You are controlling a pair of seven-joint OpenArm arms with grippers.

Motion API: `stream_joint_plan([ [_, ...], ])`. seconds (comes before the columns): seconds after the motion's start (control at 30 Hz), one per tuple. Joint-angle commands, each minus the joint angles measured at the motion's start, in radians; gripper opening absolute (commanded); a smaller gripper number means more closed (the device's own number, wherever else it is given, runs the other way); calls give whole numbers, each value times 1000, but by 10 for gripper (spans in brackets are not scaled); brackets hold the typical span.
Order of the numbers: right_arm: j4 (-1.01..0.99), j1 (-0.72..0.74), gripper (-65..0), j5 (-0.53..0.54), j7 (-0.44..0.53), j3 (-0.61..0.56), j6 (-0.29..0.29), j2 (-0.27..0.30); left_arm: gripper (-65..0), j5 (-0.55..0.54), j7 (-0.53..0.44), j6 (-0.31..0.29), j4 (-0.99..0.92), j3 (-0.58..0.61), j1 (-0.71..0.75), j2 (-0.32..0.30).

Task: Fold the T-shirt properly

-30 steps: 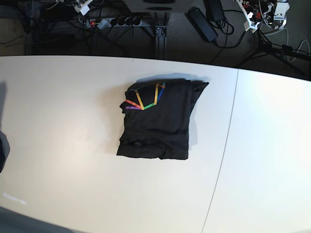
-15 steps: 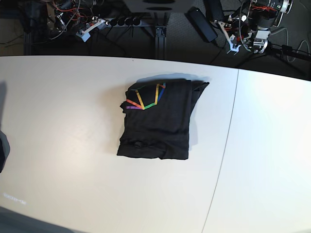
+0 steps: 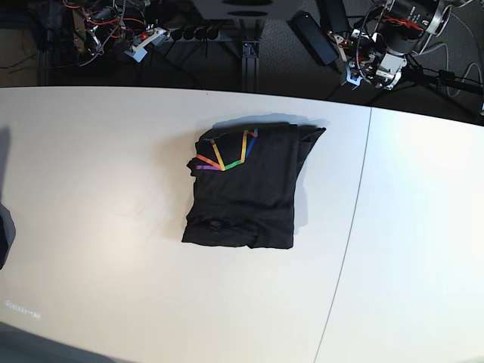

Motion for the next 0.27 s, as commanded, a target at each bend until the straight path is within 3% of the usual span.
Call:
stream_joint_plan([
  [0.0, 5, 5, -650, 18, 2, 2, -21, 12, -650, -6, -4, 14, 4, 7, -10, -4],
  [0.23, 6, 4, -650, 4, 153, 2, -20, 12, -650, -9, -2, 14, 4, 10, -8, -1],
])
